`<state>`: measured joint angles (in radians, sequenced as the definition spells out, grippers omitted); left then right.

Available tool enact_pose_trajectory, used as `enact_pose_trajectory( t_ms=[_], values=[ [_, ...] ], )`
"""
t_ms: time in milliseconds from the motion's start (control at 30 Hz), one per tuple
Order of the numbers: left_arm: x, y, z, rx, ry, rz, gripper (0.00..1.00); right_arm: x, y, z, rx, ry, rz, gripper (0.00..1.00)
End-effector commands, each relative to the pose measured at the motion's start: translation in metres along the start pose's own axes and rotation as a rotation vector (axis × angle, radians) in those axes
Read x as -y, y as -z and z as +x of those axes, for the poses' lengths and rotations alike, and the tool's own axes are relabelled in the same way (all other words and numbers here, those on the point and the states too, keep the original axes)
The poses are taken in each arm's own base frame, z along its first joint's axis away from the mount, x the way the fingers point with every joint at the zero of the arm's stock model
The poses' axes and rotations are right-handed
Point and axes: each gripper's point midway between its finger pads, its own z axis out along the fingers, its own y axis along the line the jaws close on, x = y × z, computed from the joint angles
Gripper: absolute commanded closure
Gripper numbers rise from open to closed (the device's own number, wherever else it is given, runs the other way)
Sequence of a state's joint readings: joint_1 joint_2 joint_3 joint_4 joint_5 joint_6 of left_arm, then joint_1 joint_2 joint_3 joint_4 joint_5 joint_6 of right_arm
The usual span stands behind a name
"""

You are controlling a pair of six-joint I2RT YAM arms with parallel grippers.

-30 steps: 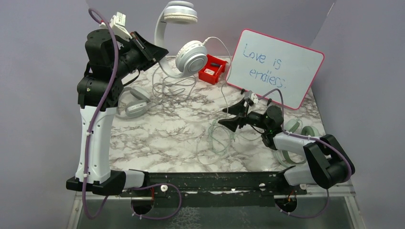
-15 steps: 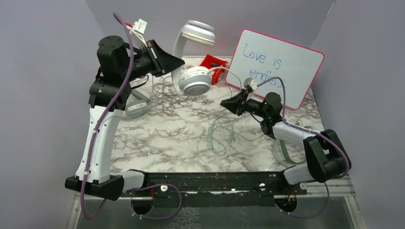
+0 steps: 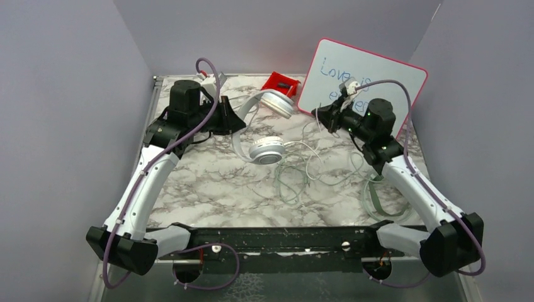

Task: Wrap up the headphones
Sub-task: Wrap the headphones cable around the headphones.

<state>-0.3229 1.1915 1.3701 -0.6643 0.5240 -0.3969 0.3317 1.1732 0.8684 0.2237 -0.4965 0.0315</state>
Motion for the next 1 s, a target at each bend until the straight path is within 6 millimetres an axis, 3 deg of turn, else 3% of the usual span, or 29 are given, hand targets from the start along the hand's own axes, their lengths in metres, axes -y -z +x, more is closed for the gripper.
enact_pose_trajectory(
  t_ms=[0, 200, 400, 567, 800, 967],
  values=[
    [-0.045, 0.004, 0.005, 0.034, -0.119, -0.223, 1.0, 0.012, 0.014, -0.054, -0.022, 0.138, 0.079, 0.99],
    [-0.053, -0.015, 0.021, -0.011, -0.159, -0.274, 1.0, -0.022, 0.009, -0.095, 0.0, 0.223, -0.125, 0.99],
    [-0.07, -0.026, 0.039, -0.055, -0.198, -0.36, 1.0, -0.048, 0.017, -0.171, 0.132, 0.28, -0.224, 0.99],
    [-0.069, -0.031, 0.052, -0.076, -0.19, -0.335, 1.0, -0.057, 0.028, -0.212, 0.213, 0.324, -0.228, 0.99],
    [-0.054, -0.048, 0.086, -0.166, -0.204, -0.277, 1.0, -0.068, 0.02, -0.241, 0.268, 0.297, -0.311, 0.99],
    [-0.02, -0.057, 0.096, -0.179, -0.248, -0.185, 1.0, -0.064, 0.001, -0.237, 0.251, 0.277, -0.346, 0.99]
  ],
)
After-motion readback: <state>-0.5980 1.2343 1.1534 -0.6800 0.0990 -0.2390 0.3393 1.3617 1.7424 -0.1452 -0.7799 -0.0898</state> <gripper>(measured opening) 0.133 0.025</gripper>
